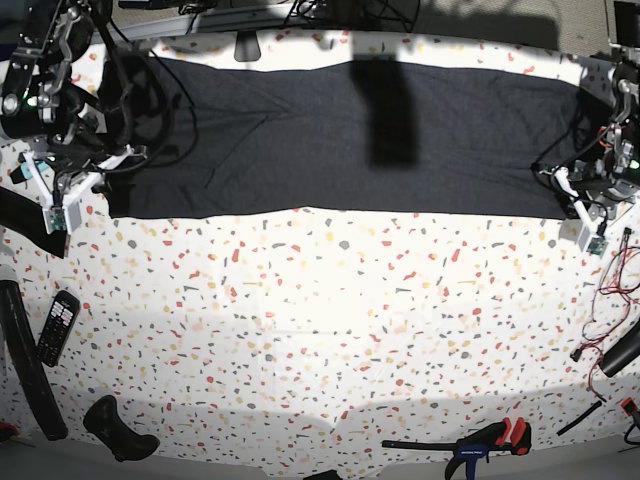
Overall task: Fold the T-shirt properly
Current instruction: 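Grasp the shirt's other end with the right gripper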
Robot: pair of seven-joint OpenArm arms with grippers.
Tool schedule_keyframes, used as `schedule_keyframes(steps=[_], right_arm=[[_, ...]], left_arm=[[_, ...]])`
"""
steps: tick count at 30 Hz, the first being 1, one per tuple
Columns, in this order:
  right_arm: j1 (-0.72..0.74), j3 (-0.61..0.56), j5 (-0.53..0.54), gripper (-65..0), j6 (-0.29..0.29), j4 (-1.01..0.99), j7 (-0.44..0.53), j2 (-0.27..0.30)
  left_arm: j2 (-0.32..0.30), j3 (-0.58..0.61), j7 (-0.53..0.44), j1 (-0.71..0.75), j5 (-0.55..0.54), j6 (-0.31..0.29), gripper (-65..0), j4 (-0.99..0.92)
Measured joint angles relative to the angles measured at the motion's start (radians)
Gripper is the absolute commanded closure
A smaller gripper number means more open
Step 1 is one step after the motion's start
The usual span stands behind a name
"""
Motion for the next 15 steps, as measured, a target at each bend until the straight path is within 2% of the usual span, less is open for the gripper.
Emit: schedule_keyframes(steps=[3,4,7,9,11,15], right_arm=[[0.0,0.0,0.002,0.0,0.0,0.0,0.0,0.0],[0.0,0.0,0.002,-0.1,0.0,0.0,0.0,0.0],[0.0,0.0,-0.001,-13.1,-0.001,0.0,0.0,0.0],[0.0,0.0,-0.006,-18.9,-0.002,0.0,0.004,0.0],[0.0,0.0,-0.041,-22.4,-0.003,0.0,0.037,-0.002],[0.0,0.0,-0.098,-22.8,-0.003,0.0,0.118,-0.002]], left_arm=[[0.0,0.0,0.0,0.0,0.0,0.0,-0.2,0.0],[0.0,0.0,0.0,0.0,0.0,0.0,-2.9,0.0],[0.0,0.0,0.0,0.0,0.0,0.0,-17.9,0.0],[0.0,0.0,0.0,0.0,0.0,0.002,-26.1,0.0],[0.0,0.0,0.0,0.0,0.0,0.003,-28.4,0.0],[0.0,0.0,-0.009,0.0,0.038,0.002,-28.4,0.0]])
